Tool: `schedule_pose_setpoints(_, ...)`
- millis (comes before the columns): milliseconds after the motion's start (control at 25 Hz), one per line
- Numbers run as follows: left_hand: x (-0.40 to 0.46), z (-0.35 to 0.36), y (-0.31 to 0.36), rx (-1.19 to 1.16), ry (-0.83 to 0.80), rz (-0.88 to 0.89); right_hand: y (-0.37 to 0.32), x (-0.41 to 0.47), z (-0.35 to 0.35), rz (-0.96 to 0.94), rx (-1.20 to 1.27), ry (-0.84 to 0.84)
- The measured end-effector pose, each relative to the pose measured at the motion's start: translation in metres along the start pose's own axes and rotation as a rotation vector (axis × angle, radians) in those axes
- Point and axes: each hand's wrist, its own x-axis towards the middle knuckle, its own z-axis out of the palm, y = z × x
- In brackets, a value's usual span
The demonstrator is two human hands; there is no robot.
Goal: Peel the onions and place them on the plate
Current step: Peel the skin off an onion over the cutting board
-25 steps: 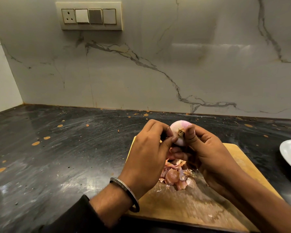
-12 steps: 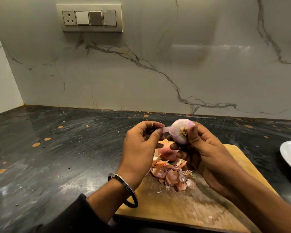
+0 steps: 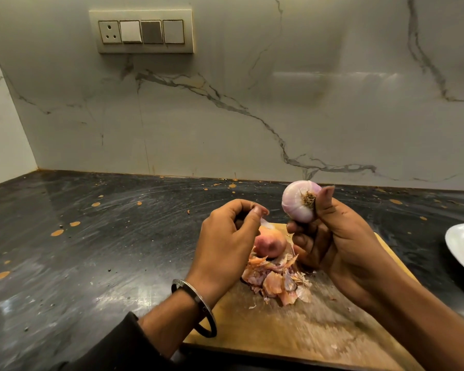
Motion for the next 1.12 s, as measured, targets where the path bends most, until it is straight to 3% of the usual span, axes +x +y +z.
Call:
schedule_pose_setpoints(200,-0.0019,0.0012,0.0044,-0.003,-0.043,0.051,0.0046,0.0024,0.0006,0.048,-0.117,0.034)
schedule_pose_setpoints(440,-0.0025,0.0022,0.0067,-0.168,-0.027,0.068,0.0097,0.0035,0.005,0.051,-0.051,0.015)
schedule_pose_setpoints(880,-0.0064,0.0043,0.0087,0.029,-0.038,0.267,0.0085,0.0041,0.0051,0.082,-0.046,0.01)
schedule_pose_setpoints(1120,-0.0045,0.0034,0.0079,-0.109,-0.055,0.177,0.0079,0.0031,0.0014,-0.014,-0.152,0.04)
